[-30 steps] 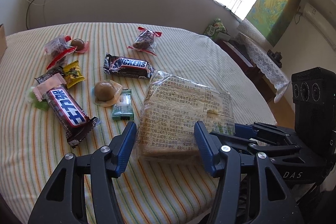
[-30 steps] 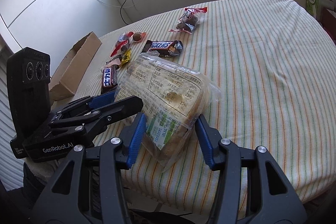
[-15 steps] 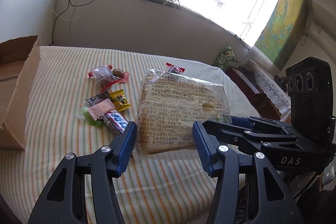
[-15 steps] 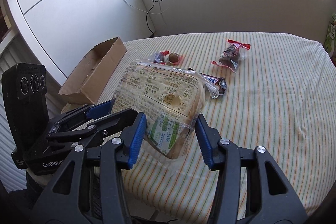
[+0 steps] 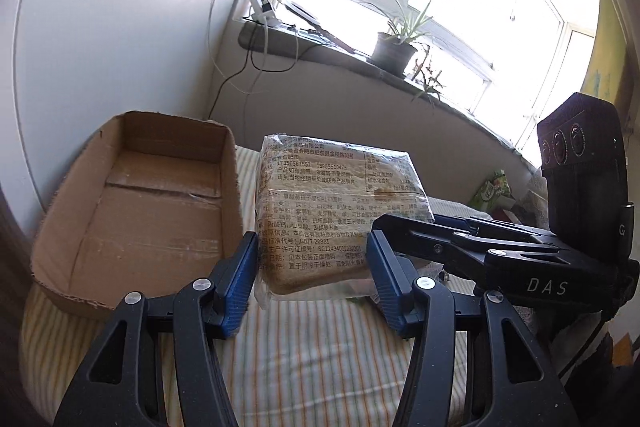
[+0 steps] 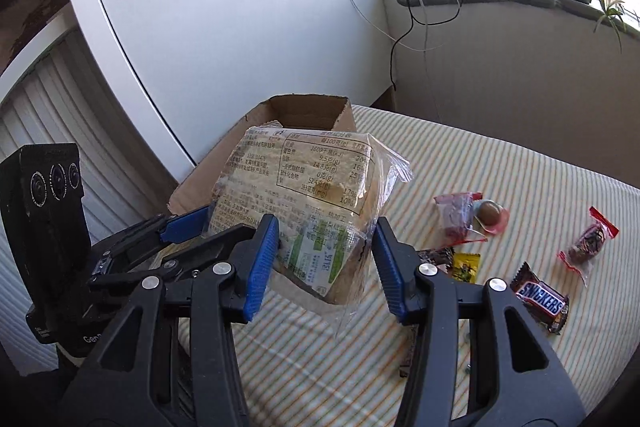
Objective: Organize snacks
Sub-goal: 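Carry the bread loaf into the cardboard box and open the right tool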
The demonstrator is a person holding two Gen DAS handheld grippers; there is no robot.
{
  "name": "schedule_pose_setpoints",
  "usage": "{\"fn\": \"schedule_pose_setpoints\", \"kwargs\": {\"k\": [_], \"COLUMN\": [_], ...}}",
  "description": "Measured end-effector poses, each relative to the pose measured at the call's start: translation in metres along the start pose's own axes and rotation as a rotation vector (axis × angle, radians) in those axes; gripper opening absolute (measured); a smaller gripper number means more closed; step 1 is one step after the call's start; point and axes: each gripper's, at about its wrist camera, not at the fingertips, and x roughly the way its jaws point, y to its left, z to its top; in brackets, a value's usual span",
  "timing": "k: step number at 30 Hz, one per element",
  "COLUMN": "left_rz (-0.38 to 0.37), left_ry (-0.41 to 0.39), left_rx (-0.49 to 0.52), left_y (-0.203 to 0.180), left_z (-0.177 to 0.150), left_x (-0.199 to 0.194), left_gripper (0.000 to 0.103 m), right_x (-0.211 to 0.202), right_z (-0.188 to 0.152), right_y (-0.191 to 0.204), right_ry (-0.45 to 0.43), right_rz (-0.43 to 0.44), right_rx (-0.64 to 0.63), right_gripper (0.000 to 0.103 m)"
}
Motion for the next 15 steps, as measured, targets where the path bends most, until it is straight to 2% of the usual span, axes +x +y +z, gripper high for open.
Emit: {"fn": "schedule_pose_setpoints", "kwargs": {"k": [7,15], "left_rz": [0.103,0.176], "left_ry": [-0.042,-0.057], "left_rx": [-0.074,-0.122], "left_y": [0.053,0.089], "left_z": [0.006,0.006], "left_x": [-0.016,-0.022], "left_gripper": [0.053,0.053], "right_x": [0.055,0.1], "right_z": [0.026,0.035], "right_y": [0.049,0.075], "right_ry": [0.048,0.103], "right_rz": [0.087,0.143], "right_rx": [-0.082,-0.135], "right_gripper": [0.05,0.05]}}
